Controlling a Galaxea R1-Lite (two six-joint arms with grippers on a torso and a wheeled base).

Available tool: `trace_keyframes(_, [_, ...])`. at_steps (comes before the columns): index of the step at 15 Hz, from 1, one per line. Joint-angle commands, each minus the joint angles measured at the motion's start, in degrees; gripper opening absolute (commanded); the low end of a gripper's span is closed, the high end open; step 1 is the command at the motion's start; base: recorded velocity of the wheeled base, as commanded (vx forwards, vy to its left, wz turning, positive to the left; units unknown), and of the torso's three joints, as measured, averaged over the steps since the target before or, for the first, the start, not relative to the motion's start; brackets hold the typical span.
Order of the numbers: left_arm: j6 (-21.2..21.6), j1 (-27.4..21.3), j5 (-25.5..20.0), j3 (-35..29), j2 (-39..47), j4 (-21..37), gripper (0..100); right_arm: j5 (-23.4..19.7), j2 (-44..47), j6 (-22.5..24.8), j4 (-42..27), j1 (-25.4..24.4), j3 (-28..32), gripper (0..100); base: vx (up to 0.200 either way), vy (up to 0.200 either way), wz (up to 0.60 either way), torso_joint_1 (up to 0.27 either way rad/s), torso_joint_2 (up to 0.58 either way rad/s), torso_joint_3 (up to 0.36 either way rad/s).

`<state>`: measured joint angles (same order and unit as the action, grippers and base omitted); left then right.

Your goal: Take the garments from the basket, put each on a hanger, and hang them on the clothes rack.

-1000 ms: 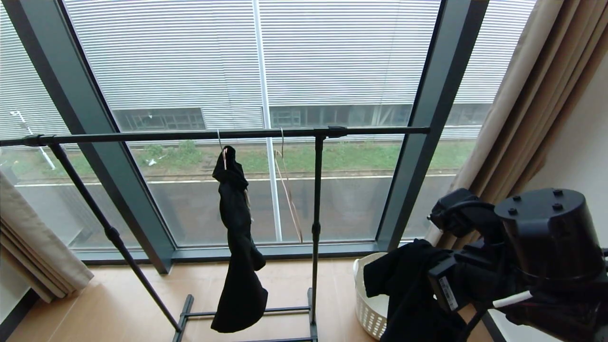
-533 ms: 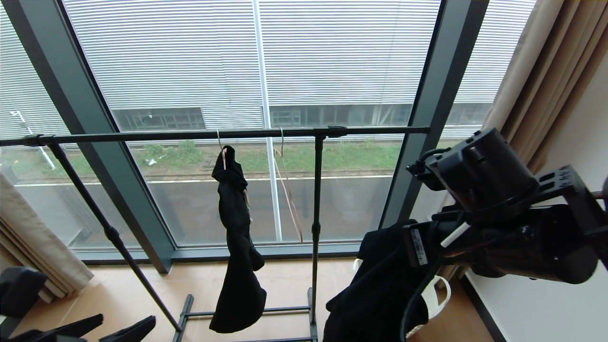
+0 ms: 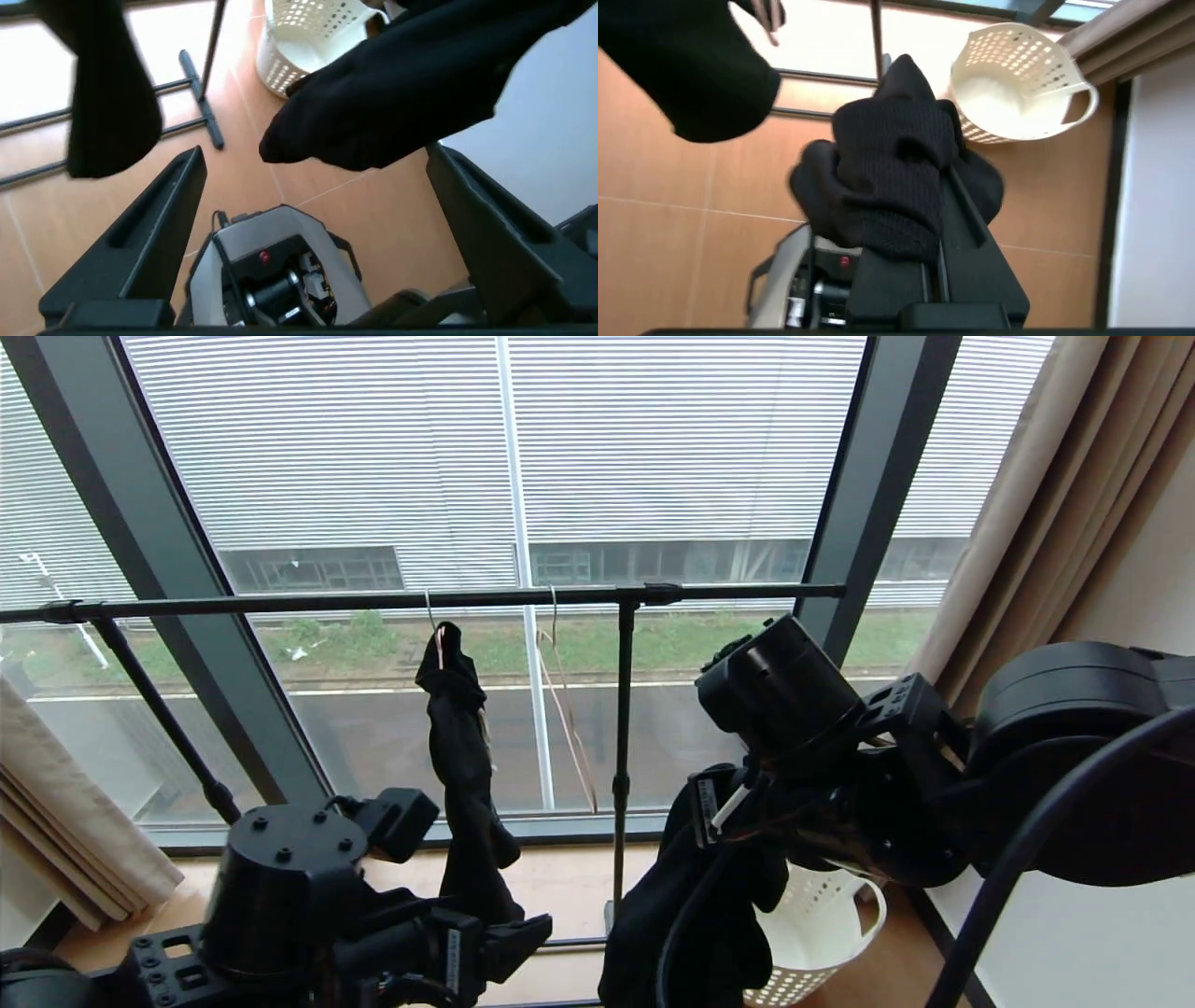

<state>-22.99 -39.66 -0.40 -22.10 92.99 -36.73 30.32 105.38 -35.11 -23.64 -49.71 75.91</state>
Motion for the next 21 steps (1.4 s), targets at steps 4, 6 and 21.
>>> trace_keyframes(4, [-0.3,-9.5,1.7,-4.4,13.8,-10.0,100,0.6,2.8,-1.5,0.1,-2.8,1.5,0,0.0,0.0,0.0,0.0,0.0,0.0])
trace_keyframes(6, [-0.4,-11.0,4.6,-5.8,17.2,-12.6,100,0.7,3.4,-4.2,-0.2,-3.0,3.0,0,0.0,0.0,0.0,0.0,0.0,0.0])
trace_keyframes(21, [-3.9,-9.8,19.9,-13.7,25.0,-12.6,100,5.8,4.7,-12.3,-4.9,-5.6,6.9,0,0.0,0.0,0.0,0.0,0.0,0.0])
